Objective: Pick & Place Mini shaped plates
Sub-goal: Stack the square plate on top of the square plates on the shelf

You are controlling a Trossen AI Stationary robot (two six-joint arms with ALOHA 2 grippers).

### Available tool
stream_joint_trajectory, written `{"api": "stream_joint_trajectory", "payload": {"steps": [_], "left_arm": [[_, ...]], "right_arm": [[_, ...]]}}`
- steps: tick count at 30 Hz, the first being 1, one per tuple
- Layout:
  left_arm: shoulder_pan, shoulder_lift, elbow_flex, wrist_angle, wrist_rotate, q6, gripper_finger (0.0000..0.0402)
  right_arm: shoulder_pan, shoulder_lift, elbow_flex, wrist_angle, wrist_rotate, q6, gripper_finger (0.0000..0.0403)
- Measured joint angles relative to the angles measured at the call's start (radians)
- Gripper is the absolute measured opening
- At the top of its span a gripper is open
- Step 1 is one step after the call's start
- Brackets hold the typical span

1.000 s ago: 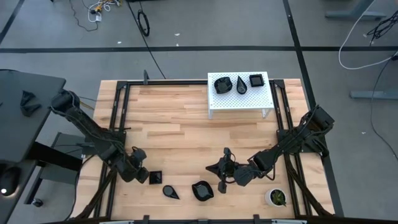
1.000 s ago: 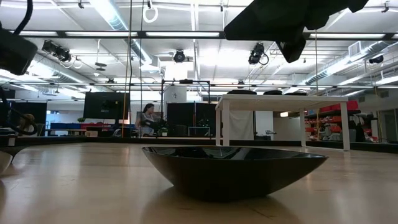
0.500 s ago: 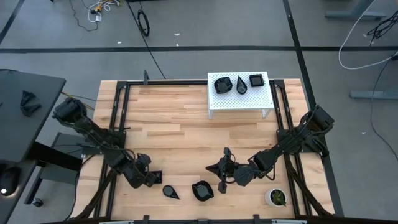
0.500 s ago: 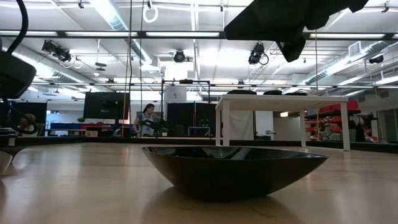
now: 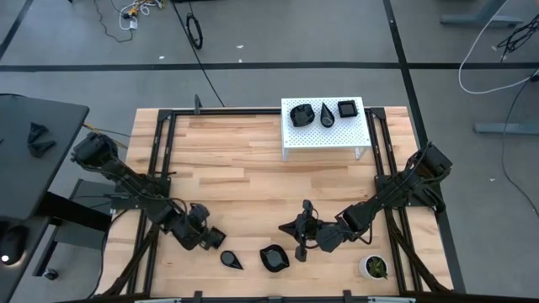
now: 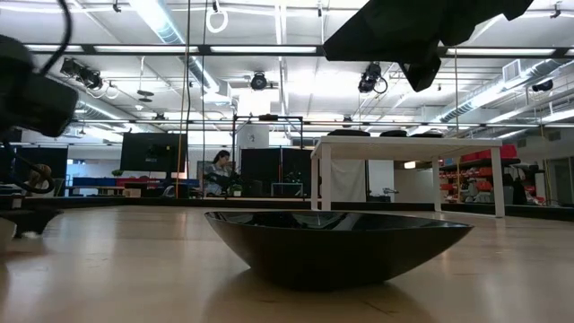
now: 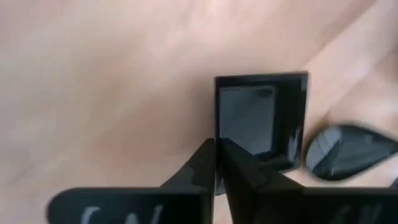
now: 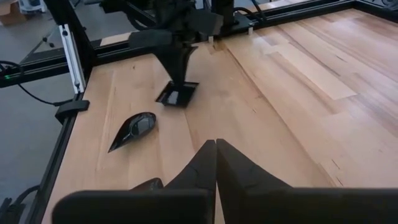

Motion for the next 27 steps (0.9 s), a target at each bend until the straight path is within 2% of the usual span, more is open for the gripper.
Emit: {"api": "stream_joint_trajectory", "payload": {"steps": [4, 9, 16, 21, 27], "left_arm": [[0.054, 0.0, 0.001, 0.048, -0.005, 0.113, 0.0006], [0.165, 0.0, 0.018, 0.09, 0.025, 0.28, 0.0015], [0.383, 0.025, 0.163, 0.092, 0.07, 0.638, 0.0005], [0.517, 0.158, 0.342, 0.09, 0.141, 0.882, 0.0009], [0.571, 0.399, 0.605, 0.09, 0.228, 1.097, 0.0006]], "right_arm": [[0.0, 0.0, 0.0, 0.0, 0.0, -0.001, 0.0011], [0.008, -0.017, 0.0, -0.02, 0.0, -0.026, 0.0011], [0.025, -0.142, 0.0, -0.234, 0.031, 0.048, 0.0003], [0.035, -0.208, 0.0, -0.392, 0.049, 0.145, 0.0009], [0.023, -0.193, 0.0, -0.539, 0.049, 0.305, 0.0013]]}}
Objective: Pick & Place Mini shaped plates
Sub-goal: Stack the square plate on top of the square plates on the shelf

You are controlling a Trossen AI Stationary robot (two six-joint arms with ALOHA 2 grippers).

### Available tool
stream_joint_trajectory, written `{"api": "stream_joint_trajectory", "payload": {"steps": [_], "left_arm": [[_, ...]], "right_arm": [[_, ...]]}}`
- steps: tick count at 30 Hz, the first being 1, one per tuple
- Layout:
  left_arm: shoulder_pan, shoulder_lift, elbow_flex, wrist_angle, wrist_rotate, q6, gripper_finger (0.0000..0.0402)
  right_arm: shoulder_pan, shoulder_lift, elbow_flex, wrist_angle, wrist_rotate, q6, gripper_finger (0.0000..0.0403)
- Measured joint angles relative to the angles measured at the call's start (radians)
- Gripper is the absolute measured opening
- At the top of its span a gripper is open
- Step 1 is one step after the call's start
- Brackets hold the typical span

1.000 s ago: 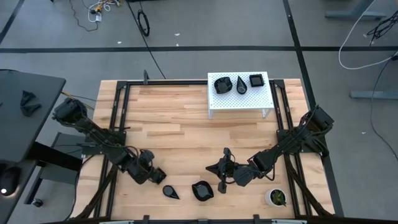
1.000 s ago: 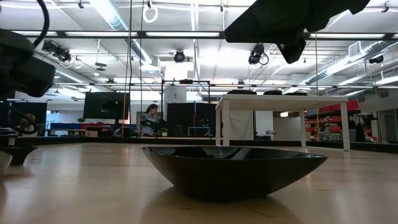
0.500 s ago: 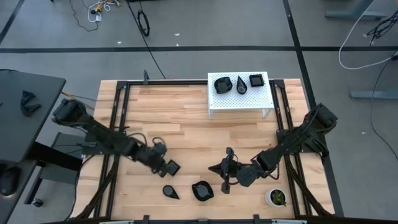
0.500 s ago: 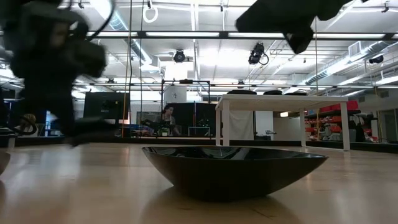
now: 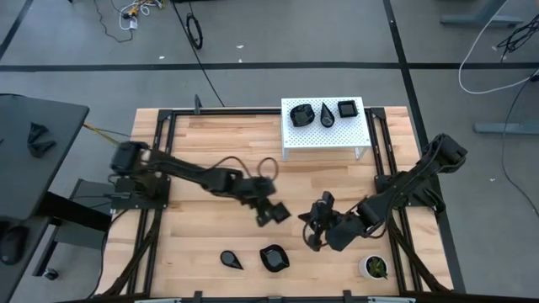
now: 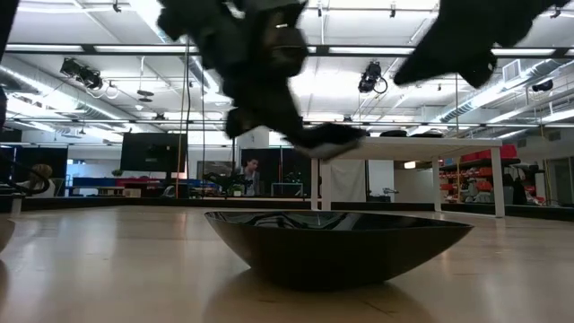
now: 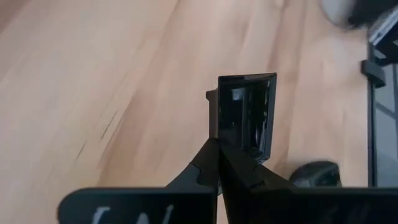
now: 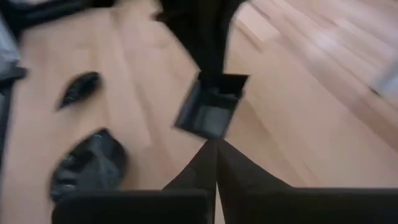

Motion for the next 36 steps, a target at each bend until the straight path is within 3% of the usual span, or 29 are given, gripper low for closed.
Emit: {"api": "stream_joint_trajectory", "payload": {"steps": [7, 11, 15, 28, 36], "left_arm": [[0.0, 0.157, 0.197, -0.007, 0.06, 0.081, 0.0017], [-0.001, 0.173, 0.22, -0.013, 0.072, 0.082, 0.002], [-0.001, 0.173, 0.219, -0.023, 0.072, 0.082, 0.0016], [-0.001, 0.173, 0.219, -0.021, 0.067, 0.073, 0.002], [-0.001, 0.173, 0.219, -0.02, 0.067, 0.074, 0.0021]], "right_arm": [[-0.038, 0.004, 0.0, -0.084, 0.003, 0.094, 0.0079], [-0.046, 0.015, 0.0, -0.067, -0.014, 0.024, 0.0126], [-0.05, 0.023, 0.0, -0.07, -0.014, 0.02, 0.0143], [-0.071, 0.1, 0.001, -0.073, -0.076, 0.012, 0.0104], [-0.071, 0.097, 0.001, -0.069, -0.086, 0.026, 0.0035]]}}
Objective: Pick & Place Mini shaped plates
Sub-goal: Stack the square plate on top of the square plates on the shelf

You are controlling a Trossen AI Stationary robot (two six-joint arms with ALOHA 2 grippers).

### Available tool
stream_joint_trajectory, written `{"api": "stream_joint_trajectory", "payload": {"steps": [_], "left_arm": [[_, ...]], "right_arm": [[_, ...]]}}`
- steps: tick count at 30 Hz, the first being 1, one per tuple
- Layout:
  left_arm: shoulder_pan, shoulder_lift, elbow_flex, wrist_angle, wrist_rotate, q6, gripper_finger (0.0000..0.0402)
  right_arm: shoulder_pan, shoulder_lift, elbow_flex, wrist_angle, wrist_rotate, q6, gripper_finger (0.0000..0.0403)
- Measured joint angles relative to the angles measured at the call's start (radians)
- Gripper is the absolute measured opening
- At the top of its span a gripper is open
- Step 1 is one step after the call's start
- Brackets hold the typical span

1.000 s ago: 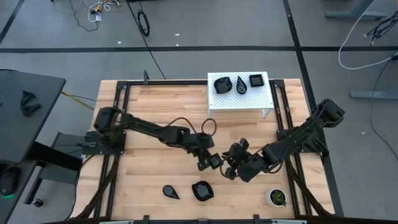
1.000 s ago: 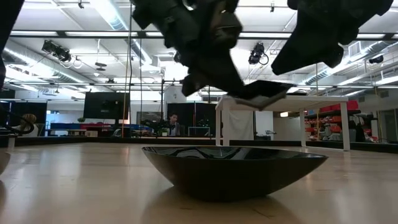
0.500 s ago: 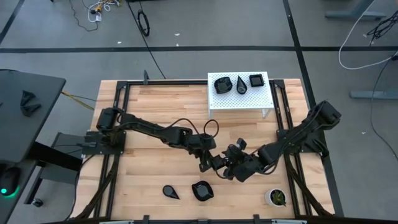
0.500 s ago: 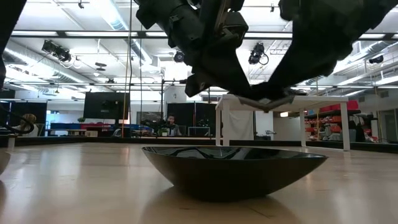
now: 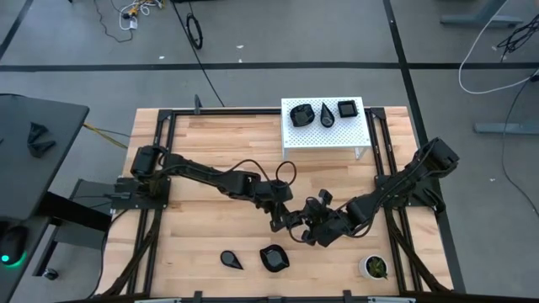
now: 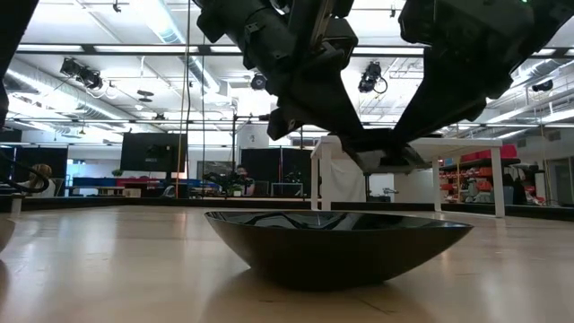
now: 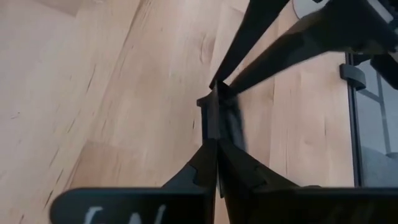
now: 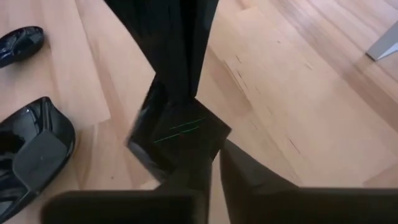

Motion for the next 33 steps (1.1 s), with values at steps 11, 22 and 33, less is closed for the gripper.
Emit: {"api": "stream_joint_trajectory", "payload": {"steps": [11, 22, 33], "left_arm": [[0.007, -0.002, -0.001, 0.003, -0.021, 0.077, 0.0039], [0.051, -0.071, 0.0, -0.252, 0.017, 0.112, 0.0148], [-0.106, -0.045, 0.002, -0.155, -0.236, 0.161, 0.0159]], "right_arm": [[-0.012, -0.001, 0.0, -0.054, -0.002, 0.122, 0.0003], [-0.018, -0.237, 0.001, -0.436, 0.011, 0.357, 0.0001], [-0.403, -0.583, 0.369, -1.005, 0.044, 0.175, 0.0]]}}
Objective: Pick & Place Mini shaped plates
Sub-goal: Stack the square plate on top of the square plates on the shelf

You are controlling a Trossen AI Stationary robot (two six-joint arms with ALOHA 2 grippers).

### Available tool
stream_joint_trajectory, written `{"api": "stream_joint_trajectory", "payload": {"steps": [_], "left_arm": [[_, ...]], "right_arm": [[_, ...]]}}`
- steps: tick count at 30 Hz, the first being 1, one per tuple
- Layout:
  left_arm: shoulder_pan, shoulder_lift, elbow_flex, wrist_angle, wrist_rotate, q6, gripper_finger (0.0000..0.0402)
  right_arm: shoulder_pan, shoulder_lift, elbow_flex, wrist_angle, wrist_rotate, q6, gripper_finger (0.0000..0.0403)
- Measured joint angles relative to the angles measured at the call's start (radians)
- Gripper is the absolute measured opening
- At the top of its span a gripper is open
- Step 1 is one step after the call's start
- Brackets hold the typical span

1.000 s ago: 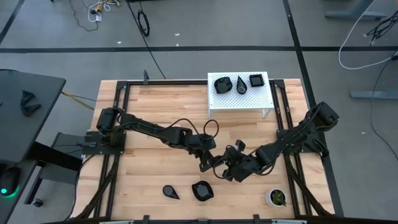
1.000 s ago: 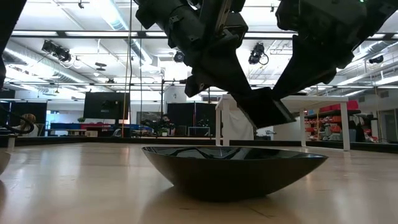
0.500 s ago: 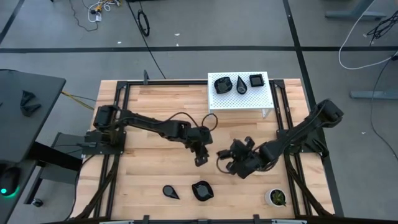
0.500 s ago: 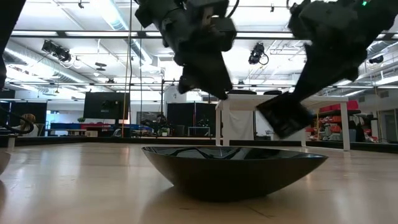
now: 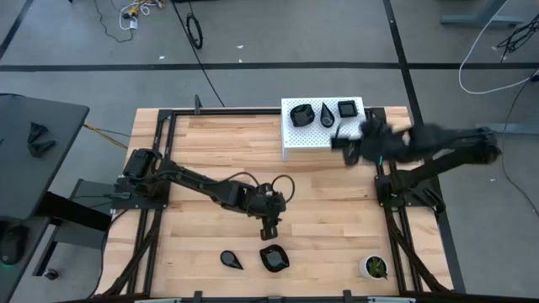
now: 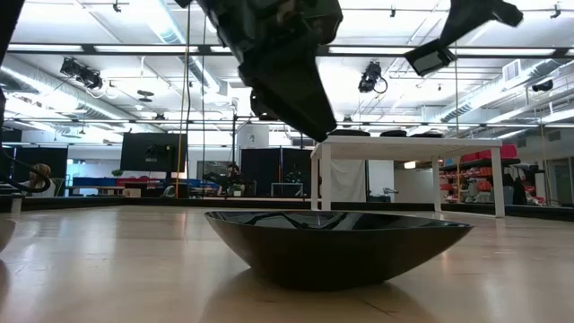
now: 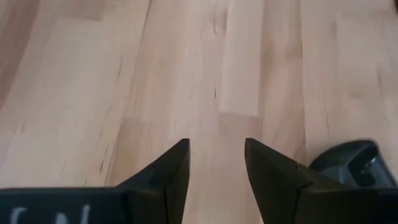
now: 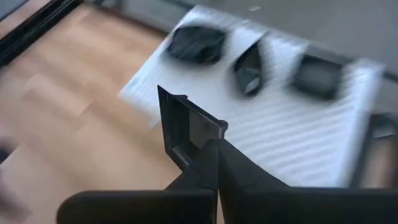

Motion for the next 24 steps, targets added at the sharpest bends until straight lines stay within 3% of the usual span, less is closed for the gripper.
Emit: {"api": "stream_joint_trajectory", "payload": {"steps": [4, 9, 13, 17, 24], "left_arm": [[-0.039, 0.01, -0.002, 0.058, -0.037, 0.015, 0.0156], [-0.061, 0.012, -0.002, 0.098, -0.042, 0.015, 0.0156], [-0.067, 0.012, -0.002, 0.128, -0.045, 0.013, 0.0156], [-0.072, 0.012, -0.002, 0.122, -0.063, -0.005, 0.0156], [-0.081, 0.012, -0.002, 0.123, -0.087, -0.005, 0.0156]], "right_arm": [[-0.328, 0.001, 0.141, -0.032, -0.088, -0.252, 0.0], [-0.732, 0.041, 0.177, 0.084, -0.389, -0.556, 0.0], [-0.967, 0.136, 0.177, 0.097, -0.591, -0.695, 0.0], [-1.097, 0.24, 0.177, 0.095, -0.721, -0.784, 0.0], [-1.189, 0.36, 0.176, 0.095, -0.759, -0.841, 0.0]]}}
